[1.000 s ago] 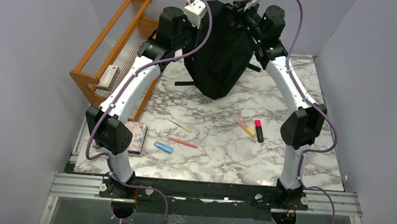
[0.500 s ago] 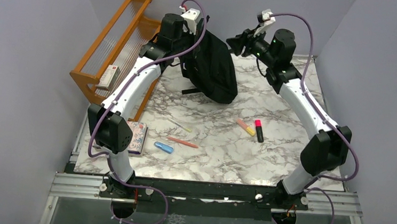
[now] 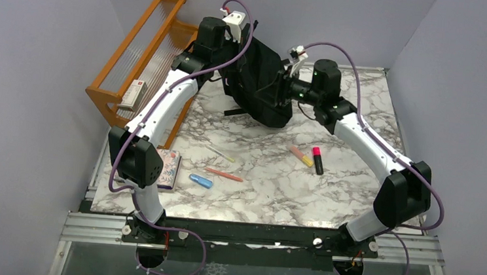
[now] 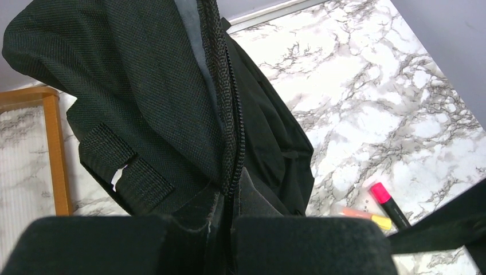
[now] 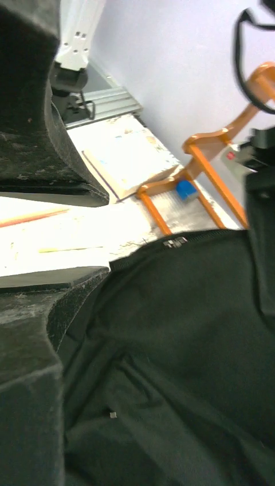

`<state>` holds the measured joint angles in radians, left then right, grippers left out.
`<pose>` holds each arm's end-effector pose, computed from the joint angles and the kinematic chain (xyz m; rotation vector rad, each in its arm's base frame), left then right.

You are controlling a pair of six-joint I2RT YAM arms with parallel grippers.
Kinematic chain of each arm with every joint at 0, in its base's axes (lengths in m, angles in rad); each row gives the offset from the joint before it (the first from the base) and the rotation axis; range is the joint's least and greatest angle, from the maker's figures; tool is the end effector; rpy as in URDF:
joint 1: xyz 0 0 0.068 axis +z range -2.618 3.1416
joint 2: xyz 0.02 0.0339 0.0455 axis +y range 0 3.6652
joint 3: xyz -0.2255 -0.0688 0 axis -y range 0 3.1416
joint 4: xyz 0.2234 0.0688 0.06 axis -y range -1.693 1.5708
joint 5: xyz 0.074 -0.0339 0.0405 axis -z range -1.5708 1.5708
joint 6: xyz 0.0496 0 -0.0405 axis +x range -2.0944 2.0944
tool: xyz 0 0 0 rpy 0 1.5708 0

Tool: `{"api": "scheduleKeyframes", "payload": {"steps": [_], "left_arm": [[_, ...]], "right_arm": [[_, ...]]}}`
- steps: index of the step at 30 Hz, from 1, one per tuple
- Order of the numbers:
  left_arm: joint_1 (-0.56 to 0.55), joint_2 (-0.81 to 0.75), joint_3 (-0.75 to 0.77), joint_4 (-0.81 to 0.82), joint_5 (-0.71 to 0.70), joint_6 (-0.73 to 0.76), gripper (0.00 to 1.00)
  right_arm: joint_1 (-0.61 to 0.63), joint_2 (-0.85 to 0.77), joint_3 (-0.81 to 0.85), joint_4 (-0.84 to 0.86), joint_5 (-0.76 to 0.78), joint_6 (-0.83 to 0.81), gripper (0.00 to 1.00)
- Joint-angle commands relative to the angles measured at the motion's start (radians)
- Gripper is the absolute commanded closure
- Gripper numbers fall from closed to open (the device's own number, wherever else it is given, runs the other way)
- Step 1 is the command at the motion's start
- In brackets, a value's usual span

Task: Pack the student bag
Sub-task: Unzip the student bag at the center of the board.

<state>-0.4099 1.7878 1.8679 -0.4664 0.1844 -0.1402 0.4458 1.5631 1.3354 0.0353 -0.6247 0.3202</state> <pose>0.3634 -0.1678 0.3651 0.3894 1.9511 -0.5396 0.3137 0.1821 0.3252 -0.5902 1.7640 1.0919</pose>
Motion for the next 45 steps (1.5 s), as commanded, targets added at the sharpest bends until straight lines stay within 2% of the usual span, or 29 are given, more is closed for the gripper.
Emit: {"api": "scheduleKeyframes", "payload": {"steps": [1,5,9,16,21,30,37,43,45], "left_arm": [[-0.006,0.005,0.036,0.005,0.031,-0.034,1.0],[-0.006,0.004,0.03,0.0,0.027,-0.059,1.0],[-0.006,0.005,0.019,0.0,0.034,-0.065,1.0],[-0.006,0.009,0.022,-0.001,0.033,-0.054,1.0],[-0.006,0.007,0.03,-0.004,0.031,-0.05,1.0],[-0.006,-0.002,0.014,-0.003,0.032,-0.044,1.0],[-0.006,-0.002,0.011,-0.003,0.031,-0.038,1.0],[-0.006,0.002,0.016,-0.003,0.032,-0.036,1.0],[-0.006,0.004,0.017,-0.003,0.034,-0.036,1.0]], "right_arm": [[0.079,-0.052,-0.059,0.027,0.076,-0.131,0.53],[0.154,-0.064,-0.184,0.217,0.197,-0.291,0.51],[0.18,-0.039,-0.252,0.355,0.248,-0.404,0.47],[0.197,-0.057,-0.276,0.422,0.271,-0.496,0.43],[0.197,-0.085,-0.284,0.415,0.296,-0.547,0.43],[0.197,0.017,-0.14,0.282,0.312,-0.597,0.44],[0.198,0.068,-0.084,0.218,0.281,-0.605,0.56],[0.197,0.062,-0.1,0.188,0.278,-0.61,0.56],[0.198,0.056,-0.114,0.194,0.284,-0.61,0.61]]}}
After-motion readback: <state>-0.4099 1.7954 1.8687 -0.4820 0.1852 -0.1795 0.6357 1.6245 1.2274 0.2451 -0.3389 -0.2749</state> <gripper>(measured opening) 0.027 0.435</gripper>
